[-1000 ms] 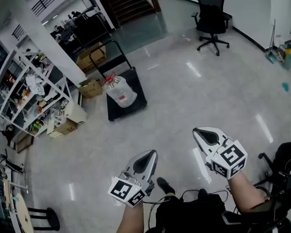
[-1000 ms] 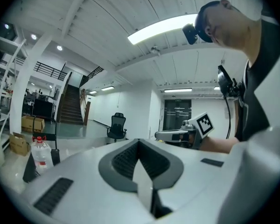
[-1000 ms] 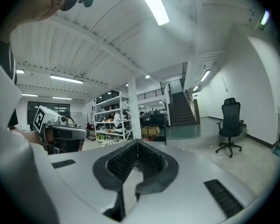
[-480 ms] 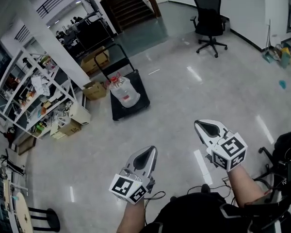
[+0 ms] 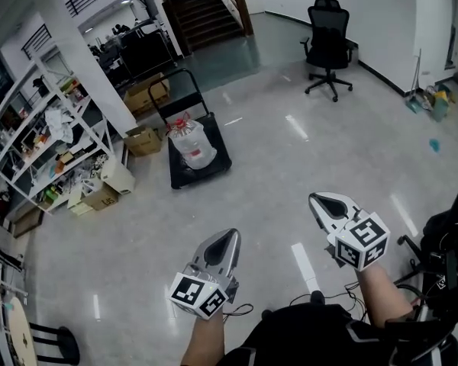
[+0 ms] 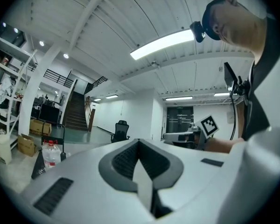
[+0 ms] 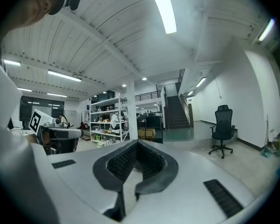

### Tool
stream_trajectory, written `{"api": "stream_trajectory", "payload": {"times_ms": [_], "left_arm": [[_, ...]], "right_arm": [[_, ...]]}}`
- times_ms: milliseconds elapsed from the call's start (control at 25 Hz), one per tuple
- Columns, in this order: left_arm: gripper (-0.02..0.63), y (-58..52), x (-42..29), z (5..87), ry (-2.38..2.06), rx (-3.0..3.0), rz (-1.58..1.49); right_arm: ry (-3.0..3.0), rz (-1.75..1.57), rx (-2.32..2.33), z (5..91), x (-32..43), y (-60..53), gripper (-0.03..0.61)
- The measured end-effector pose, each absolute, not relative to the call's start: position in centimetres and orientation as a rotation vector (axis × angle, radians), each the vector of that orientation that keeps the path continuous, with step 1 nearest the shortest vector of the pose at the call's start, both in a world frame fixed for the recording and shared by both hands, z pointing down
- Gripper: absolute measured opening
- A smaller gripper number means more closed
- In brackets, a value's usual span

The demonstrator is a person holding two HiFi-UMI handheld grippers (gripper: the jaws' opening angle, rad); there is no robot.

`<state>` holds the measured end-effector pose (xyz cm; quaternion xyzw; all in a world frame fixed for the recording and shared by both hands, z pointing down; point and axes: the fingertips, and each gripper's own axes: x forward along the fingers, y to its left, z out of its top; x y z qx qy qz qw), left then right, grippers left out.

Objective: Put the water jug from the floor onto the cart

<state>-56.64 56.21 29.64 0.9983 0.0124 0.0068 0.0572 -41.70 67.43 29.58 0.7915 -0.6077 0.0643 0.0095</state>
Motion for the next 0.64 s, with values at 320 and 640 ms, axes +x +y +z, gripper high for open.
{"api": "stream_trajectory", "payload": {"times_ms": [320, 640], "left_arm": [[0.000, 56.3, -57.0, 29.7, 0.021, 3.010, 0.009], [0.000, 58.0, -56.7, 29.5, 0.036, 3.019, 0.010]], "right_arm": [[-1.879, 0.188, 2.466, 29.4, -42.1, 67.9, 0.002], [-1.890, 0.187, 2.457, 29.2, -41.7, 68.6, 0.002]]}}
